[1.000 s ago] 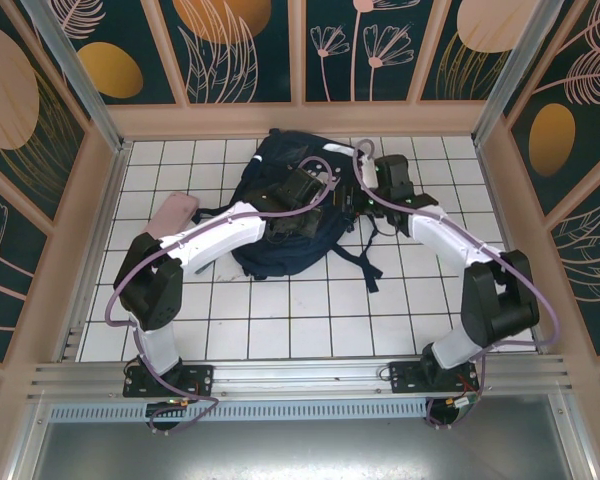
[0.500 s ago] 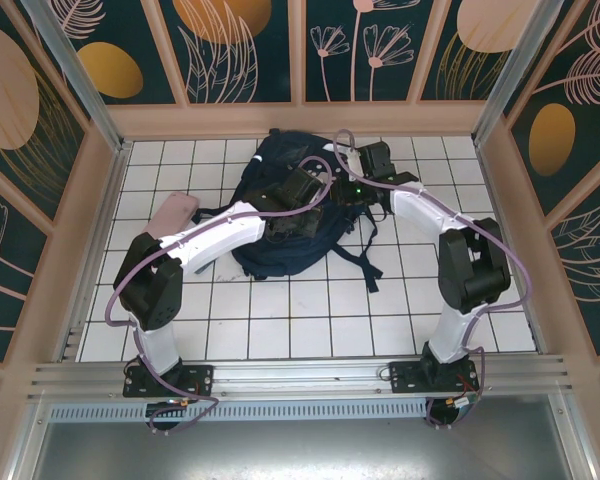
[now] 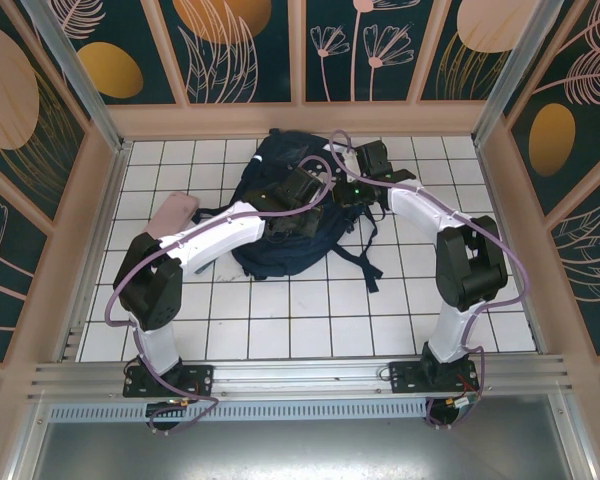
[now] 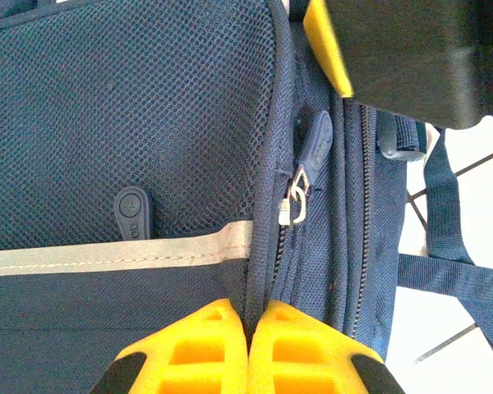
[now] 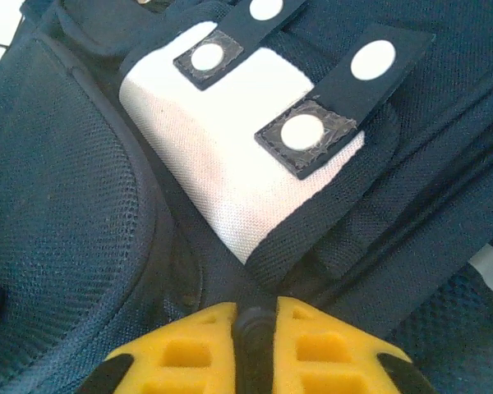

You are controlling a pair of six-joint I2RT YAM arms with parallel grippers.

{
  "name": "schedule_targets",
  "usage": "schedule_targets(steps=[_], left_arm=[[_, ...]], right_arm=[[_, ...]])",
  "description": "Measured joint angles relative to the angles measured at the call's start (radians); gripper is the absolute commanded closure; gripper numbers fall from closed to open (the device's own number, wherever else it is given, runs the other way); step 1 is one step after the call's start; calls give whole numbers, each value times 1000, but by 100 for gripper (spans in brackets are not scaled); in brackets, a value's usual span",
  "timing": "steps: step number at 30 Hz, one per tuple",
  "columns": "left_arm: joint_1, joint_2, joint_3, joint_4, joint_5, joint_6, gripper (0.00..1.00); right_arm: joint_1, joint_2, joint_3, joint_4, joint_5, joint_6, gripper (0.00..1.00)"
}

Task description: Pack the student bag

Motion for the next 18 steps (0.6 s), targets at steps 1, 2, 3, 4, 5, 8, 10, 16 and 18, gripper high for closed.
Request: schedule_targets(steps=[1, 2, 3, 4, 5, 8, 10, 16, 18], left_arm=[[0, 0, 0, 0, 0, 0, 100], [0, 0, 0, 0, 0, 0, 100], [0, 0, 0, 0, 0, 0, 100], [0, 0, 0, 0, 0, 0, 100], [0, 0, 0, 0, 0, 0, 100], [0, 0, 0, 0, 2, 0, 100], [-1, 0, 2, 0, 12, -1, 100], [-11, 0, 24, 2, 50, -13, 100], [-11, 0, 25, 8, 58, -21, 100]], right_arm=[[0, 0, 0, -2, 1, 1, 100], [0, 0, 0, -3, 4, -3, 100], [0, -2, 0, -3, 8, -3, 100], [0, -5, 0, -3, 11, -2, 100], [2, -13, -6, 2, 14, 1, 100], [2, -76, -67, 37, 8, 18, 100], [3, -135, -127, 81, -13, 31, 100], [36, -313, -340, 211, -92, 89, 100], [66, -358, -405, 264, -122, 114, 100]])
